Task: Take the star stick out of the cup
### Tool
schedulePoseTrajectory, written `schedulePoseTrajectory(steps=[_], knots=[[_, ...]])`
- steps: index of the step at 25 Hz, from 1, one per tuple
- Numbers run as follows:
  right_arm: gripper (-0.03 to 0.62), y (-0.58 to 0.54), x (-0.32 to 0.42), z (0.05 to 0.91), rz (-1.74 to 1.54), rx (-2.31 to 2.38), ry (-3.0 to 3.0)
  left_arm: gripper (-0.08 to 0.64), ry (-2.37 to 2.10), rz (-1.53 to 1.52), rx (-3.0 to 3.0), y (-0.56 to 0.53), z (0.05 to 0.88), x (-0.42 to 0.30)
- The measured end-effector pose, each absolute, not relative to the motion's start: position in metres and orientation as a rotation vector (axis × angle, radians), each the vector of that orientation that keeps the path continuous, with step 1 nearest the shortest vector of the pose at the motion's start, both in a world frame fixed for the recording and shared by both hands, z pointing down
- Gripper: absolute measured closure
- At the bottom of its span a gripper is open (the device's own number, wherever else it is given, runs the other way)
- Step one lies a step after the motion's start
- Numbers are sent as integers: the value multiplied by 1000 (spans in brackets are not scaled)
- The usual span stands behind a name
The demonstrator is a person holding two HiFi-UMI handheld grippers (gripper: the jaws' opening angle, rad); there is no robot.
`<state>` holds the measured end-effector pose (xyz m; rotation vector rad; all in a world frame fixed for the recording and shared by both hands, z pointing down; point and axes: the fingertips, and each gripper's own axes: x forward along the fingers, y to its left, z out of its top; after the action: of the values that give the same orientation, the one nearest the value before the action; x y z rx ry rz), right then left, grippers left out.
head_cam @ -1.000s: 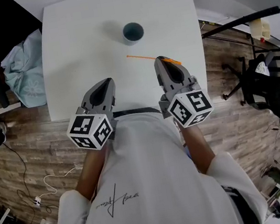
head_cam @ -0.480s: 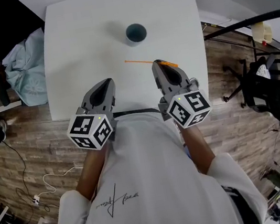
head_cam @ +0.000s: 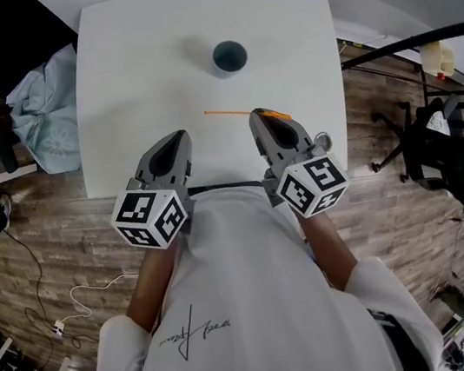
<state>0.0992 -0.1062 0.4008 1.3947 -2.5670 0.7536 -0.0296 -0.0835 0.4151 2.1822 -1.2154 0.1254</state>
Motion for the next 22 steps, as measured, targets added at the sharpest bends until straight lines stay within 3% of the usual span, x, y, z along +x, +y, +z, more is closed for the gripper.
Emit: schedulePoseTrajectory(steps=[22], knots=[[569,-98,101,410,740,1338,-2545,557,-1232,133,2178,-84,413,-30]])
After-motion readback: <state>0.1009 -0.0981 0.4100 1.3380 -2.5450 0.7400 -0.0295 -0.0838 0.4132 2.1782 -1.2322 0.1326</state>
